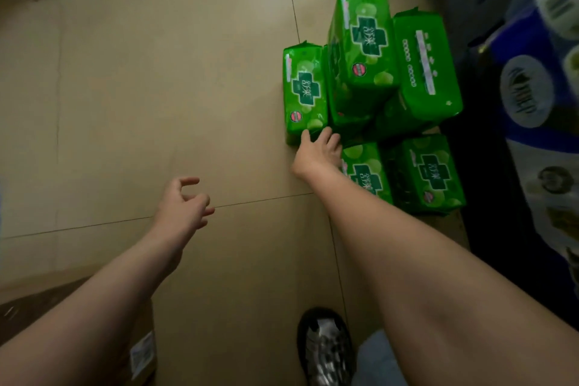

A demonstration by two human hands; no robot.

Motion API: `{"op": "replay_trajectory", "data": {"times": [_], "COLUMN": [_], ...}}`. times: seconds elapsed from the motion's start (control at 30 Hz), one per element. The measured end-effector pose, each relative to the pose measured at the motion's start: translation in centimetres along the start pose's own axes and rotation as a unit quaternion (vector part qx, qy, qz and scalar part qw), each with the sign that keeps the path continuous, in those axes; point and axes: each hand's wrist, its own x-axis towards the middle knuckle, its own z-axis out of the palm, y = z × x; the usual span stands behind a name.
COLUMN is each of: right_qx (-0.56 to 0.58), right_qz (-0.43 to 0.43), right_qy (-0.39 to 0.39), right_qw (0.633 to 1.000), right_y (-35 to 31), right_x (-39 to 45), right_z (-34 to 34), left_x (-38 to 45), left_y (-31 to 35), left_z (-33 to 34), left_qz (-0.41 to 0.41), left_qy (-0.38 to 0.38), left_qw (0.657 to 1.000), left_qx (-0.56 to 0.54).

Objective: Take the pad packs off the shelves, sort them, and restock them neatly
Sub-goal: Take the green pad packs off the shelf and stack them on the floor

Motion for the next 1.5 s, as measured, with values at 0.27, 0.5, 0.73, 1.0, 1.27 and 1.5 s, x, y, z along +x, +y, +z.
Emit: {"op": "replay_trajectory", "data": {"times": [0.27,0.5,0.73,1.0,1.27,1.5], "right_qx": [0.070,0.094,0.071,0.069,-0.231,-0.148], "right_qz": [-0.026,-0.090,-0.105,0.094,0.167,-0.026], "right_qy": [0.017,0.116,0.436,0.391,0.363,0.616], "right_qw": [0.997,0.985,0.891,0.913,0.887,0.773], "right_y": [1.5,7.4,15.9,26.2,31.1,28.4], "right_x": [-7.3,-23.1,-43.9,-45.6,-34.7,-36.9], "right_z": [-9.7,-28.1,-46.4,-50.0,-50.7,-50.6], "left_x": [-6.1,-19.4,-36.8,-47.3,-44.3,-43.9], "left_y": [8.4,18.7,28.3,33.6,33.4,35.1], "left_z": [1.4,1.4,2.5,9.4,11.5,10.2], "left_qz": [0.042,0.244,0.412,0.537,0.481,0.353], "left_qy": [-0.030,-0.152,-0.189,-0.275,-0.267,-0.344], "left_qw": [0.999,0.926,0.826,0.755,0.827,0.868], "left_qx": [-0.015,0.245,0.334,0.257,0.117,-0.065]}}
